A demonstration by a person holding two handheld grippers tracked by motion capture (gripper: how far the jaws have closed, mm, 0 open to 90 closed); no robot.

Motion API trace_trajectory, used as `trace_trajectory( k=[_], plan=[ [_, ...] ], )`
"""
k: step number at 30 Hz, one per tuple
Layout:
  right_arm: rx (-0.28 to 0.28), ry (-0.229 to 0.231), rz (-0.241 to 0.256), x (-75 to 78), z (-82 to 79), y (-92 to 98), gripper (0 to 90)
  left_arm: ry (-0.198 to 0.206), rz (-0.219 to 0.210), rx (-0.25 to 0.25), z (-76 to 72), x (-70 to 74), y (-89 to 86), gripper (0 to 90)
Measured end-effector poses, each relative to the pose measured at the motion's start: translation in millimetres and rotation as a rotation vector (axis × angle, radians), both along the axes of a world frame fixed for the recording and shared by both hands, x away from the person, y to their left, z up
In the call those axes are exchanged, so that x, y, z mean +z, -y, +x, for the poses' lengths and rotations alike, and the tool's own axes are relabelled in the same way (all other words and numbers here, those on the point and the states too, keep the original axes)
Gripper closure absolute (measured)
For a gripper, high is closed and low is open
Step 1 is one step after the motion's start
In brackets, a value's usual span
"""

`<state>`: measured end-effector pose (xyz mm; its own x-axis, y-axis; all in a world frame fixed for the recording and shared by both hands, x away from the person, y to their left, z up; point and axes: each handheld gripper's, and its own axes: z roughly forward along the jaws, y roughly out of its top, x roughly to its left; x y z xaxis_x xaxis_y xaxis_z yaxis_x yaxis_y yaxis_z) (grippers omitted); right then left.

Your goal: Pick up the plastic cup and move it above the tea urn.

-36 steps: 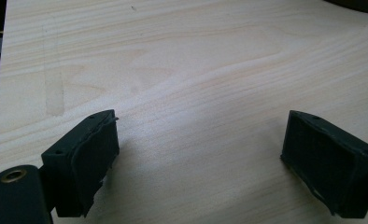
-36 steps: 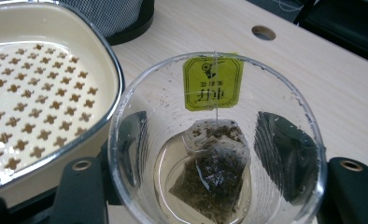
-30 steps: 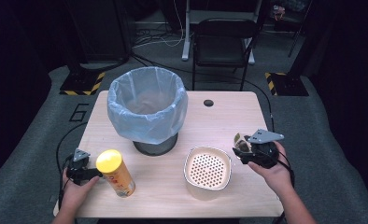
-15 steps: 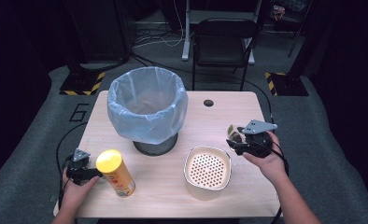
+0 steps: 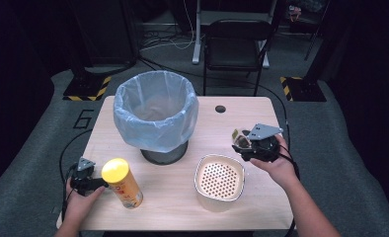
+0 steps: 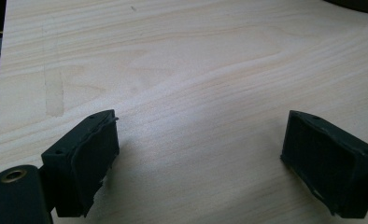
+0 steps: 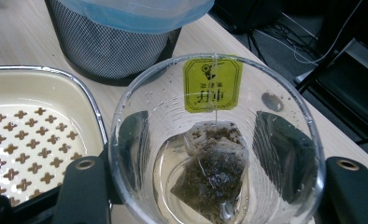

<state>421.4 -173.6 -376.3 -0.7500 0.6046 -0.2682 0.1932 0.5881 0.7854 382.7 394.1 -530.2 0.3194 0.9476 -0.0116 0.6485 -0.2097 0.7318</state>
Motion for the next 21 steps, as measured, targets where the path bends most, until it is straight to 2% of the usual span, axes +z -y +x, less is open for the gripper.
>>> trace_trajectory(
  k=[4, 10, 15, 21],
  plan=[
    [0.021, 0.042, -0.021, 1.7, -0.6, -3.6, 36.4, 0.000, 0.000, 0.000, 0.0, 0.0, 0.0, 10.6],
    [0.068, 0.138, -0.074, 2.8, -9.3, -11.2, 36.8, 0.000, 0.001, -0.001, 0.0, 0.0, -0.1, 10.6],
    [0.082, 0.159, -0.104, 2.3, -13.2, -14.2, 36.8, 0.000, 0.001, -0.001, 0.0, 0.0, -0.1, 10.6],
    [0.100, 0.170, -0.117, 2.4, -15.9, -15.2, 36.8, 0.000, 0.000, 0.000, 0.0, 0.0, 0.0, 10.6]
  ],
)
